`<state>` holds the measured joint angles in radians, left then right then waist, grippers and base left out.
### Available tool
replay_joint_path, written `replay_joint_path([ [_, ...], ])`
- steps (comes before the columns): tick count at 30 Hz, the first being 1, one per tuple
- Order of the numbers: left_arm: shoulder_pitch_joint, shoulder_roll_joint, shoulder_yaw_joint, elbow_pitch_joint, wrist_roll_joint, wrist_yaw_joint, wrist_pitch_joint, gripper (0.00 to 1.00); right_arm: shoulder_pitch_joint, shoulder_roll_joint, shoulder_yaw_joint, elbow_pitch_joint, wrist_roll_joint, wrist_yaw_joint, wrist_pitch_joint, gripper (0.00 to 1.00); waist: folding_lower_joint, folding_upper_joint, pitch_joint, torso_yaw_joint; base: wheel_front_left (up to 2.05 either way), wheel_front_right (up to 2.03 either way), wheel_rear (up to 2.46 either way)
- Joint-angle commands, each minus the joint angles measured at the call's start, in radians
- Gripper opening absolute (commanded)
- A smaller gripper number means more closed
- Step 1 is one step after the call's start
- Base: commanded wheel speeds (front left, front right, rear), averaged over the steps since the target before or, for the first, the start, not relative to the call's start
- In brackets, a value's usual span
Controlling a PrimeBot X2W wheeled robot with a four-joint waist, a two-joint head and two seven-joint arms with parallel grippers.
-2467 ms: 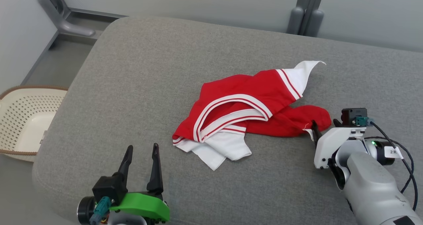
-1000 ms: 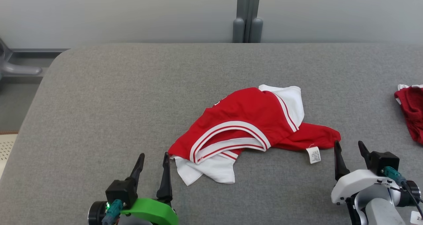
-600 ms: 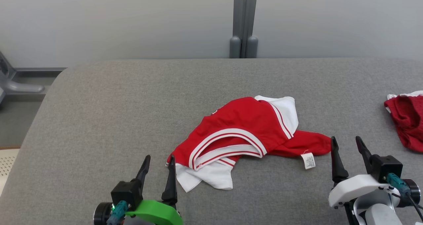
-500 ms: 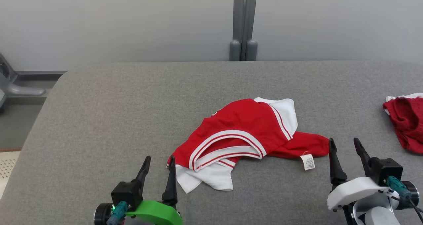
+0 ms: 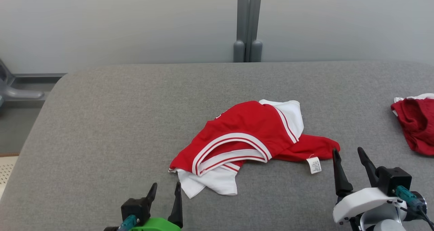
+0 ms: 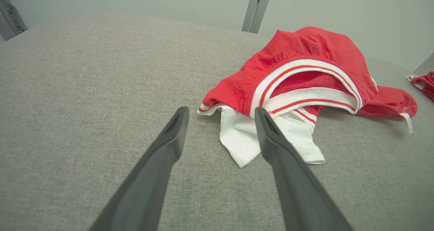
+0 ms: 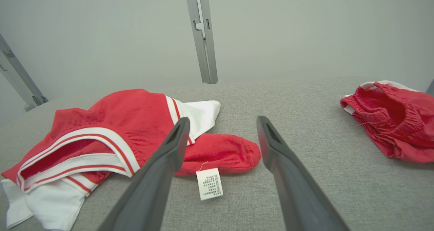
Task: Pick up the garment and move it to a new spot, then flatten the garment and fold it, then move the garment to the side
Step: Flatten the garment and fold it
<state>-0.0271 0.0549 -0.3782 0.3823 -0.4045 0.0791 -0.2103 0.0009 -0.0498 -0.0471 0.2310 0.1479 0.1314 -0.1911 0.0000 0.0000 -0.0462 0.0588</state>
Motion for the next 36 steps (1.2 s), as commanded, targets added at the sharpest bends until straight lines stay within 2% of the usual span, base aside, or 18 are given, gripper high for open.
replay_joint_path([
  [1,-0.001,0.001,-0.007,0.020,-0.003,-0.005,0.011,1.00,0.006,-0.002,0.002,-0.003,-0.006,-0.002,0.007,1.00,0.0000,0.0000,0.012,-0.012,0.00,0.00,0.00],
  [4,-0.031,0.000,-0.031,0.073,-0.013,-0.016,0.042,1.00,0.000,-0.002,0.012,-0.003,0.000,-0.002,0.022,1.00,0.0000,0.0000,0.029,-0.035,0.00,0.00,0.00],
  [9,-0.067,-0.002,-0.058,0.158,-0.047,-0.010,0.106,1.00,-0.013,-0.002,0.024,-0.002,-0.001,-0.002,0.037,1.00,0.0000,0.0000,0.061,-0.082,0.00,0.00,0.00],
  [15,-0.106,-0.003,-0.061,0.218,-0.109,0.010,0.103,1.00,-0.028,-0.002,0.015,0.005,-0.017,-0.002,0.038,1.00,0.0000,0.0000,0.100,-0.116,0.00,0.00,0.00],
  [16,-0.114,-0.003,-0.064,0.226,-0.121,0.015,0.099,0.95,-0.030,-0.002,0.013,0.006,-0.019,-0.002,0.037,1.00,0.0000,0.0000,0.106,-0.117,0.00,0.00,0.00],
  [17,-0.121,-0.003,-0.067,0.233,-0.126,0.021,0.095,0.83,-0.031,-0.002,0.012,0.008,-0.019,-0.002,0.037,1.00,0.0000,0.0000,0.109,-0.118,0.00,0.00,0.00],
  [18,-0.128,-0.003,-0.071,0.243,-0.132,0.024,0.089,0.52,-0.034,-0.002,0.011,0.011,-0.020,-0.002,0.036,1.00,0.0000,0.0000,0.113,-0.118,0.00,0.00,0.00],
  [20,-0.138,-0.003,-0.084,0.260,-0.140,0.027,0.080,0.30,-0.038,-0.002,0.009,0.018,-0.026,-0.002,0.042,1.00,0.0000,0.0000,0.120,-0.115,0.00,0.00,0.00],
  [23,-0.157,-0.003,-0.105,0.275,-0.158,0.021,0.071,0.15,-0.062,-0.002,0.000,0.037,-0.043,-0.002,0.053,1.00,0.0000,0.0000,0.132,-0.104,0.00,0.00,0.00],
  [24,-0.163,-0.003,-0.113,0.281,-0.163,0.018,0.071,0.02,-0.072,-0.002,-0.003,0.051,-0.047,-0.002,0.060,1.00,0.0000,0.0000,0.135,-0.100,0.00,0.00,0.00],
  [31,-0.210,-0.003,-0.168,0.302,-0.192,0.013,0.042,0.00,-0.205,-0.002,-0.057,0.224,-0.090,-0.002,0.118,1.00,0.0000,0.0000,0.162,-0.061,0.00,0.00,0.00],
  [36,-0.241,-0.002,-0.192,0.313,-0.197,0.014,0.018,0.00,-0.304,-0.002,-0.089,0.367,-0.121,-0.002,0.104,1.00,0.0000,0.0000,0.179,-0.025,0.00,0.00,0.00],
])
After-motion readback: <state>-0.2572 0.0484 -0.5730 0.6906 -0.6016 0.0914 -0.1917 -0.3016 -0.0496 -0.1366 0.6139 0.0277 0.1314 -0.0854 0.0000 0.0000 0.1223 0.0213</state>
